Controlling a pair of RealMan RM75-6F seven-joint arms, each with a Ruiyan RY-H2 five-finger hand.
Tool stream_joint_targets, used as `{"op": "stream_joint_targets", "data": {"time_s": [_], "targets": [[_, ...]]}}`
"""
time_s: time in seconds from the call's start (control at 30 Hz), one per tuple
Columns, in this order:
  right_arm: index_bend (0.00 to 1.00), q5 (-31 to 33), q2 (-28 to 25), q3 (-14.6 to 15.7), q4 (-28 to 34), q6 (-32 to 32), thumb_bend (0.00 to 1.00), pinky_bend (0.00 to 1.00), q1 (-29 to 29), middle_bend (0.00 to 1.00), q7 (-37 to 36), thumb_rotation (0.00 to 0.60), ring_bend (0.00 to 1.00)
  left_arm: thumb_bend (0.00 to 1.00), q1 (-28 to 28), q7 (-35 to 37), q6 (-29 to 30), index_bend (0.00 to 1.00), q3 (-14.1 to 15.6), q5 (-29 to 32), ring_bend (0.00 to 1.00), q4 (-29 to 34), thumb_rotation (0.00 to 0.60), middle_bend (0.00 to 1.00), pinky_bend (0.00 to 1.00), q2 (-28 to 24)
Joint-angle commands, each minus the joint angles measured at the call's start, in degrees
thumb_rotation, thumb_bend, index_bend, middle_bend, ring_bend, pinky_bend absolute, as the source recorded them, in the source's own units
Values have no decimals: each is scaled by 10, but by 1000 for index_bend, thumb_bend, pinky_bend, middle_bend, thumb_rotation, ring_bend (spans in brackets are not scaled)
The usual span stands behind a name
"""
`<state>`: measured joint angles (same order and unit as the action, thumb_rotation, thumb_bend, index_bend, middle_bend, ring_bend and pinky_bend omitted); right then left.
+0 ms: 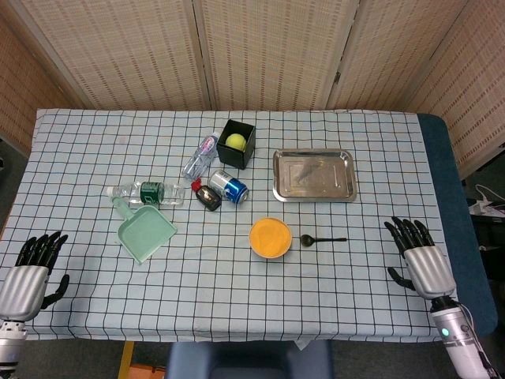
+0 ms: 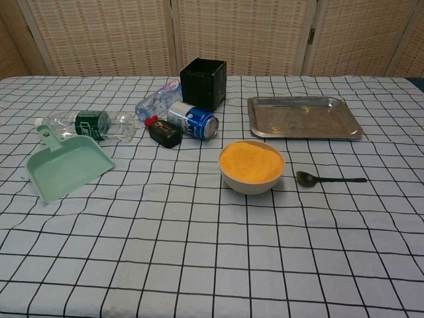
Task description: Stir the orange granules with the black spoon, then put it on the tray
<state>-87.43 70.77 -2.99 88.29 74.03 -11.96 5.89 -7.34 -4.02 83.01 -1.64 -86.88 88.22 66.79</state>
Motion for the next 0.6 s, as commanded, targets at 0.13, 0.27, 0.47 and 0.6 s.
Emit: {"op": "stream_joint_targets", "data": {"time_s": [0.13, 0.27, 0.47, 0.6], "targets": [[206, 45, 18, -30, 14, -135, 203, 0, -92, 0, 12, 600, 0, 449, -2, 5, -4, 0, 0, 2, 0, -1, 600, 8, 30, -2], [346, 59, 58, -44, -5, -148, 209, 0, -119, 0, 30, 600, 0, 449, -1, 13, -7, 0, -1, 9, 0, -2, 600, 8, 30, -5], [401, 95, 115, -55, -48, -169, 230, 0, -147, 0, 63, 600, 0, 449, -1, 21, -7, 0, -5, 16, 0, 1, 600, 7, 43, -9], [423, 117, 146, -56, -76, -181, 234, 0, -160, 0, 87, 600, 0, 448, 0, 28, -8, 0, -4, 14, 0, 1, 600, 7, 44, -12]]}}
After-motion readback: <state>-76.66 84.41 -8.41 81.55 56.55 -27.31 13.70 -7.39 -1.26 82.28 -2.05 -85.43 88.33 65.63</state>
